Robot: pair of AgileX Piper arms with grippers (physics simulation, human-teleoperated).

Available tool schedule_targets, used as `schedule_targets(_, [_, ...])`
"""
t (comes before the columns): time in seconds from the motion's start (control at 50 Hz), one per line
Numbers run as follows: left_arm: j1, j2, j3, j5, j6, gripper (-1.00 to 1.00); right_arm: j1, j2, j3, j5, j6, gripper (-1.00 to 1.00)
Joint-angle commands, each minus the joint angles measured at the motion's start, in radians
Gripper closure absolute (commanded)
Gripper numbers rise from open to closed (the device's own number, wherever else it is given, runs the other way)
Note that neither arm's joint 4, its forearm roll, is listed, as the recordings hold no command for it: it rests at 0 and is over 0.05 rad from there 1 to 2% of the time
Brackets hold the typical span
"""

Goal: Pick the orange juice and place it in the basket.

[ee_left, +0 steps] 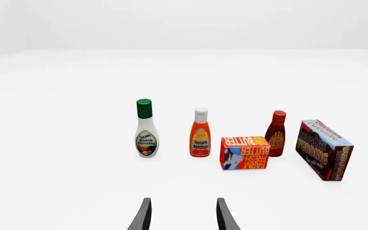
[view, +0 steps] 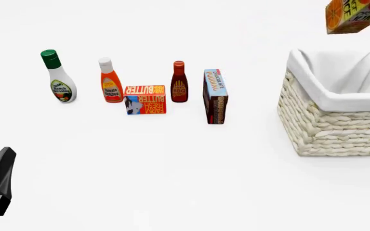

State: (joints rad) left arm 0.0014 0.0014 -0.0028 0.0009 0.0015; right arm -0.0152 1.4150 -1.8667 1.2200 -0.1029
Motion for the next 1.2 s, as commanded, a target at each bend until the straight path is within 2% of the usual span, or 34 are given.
schedule_targets(0.02, [0.0,0.0,0.0,0.0,0.0,-1.0,-0.022,-0.016,0.021,0.0,0.05,1.0])
schedule_targets(0.54, [0.0,0.0,0.0,0.0,0.0,-1.0,-0.068,-0.044,0.07,0.0,0.08,1.0])
schedule_targets(1.2, [0.0,0.0,0.0,0.0,0.0,-1.0,-0.153,-0.09,0.146,0.0,0.068,1.0])
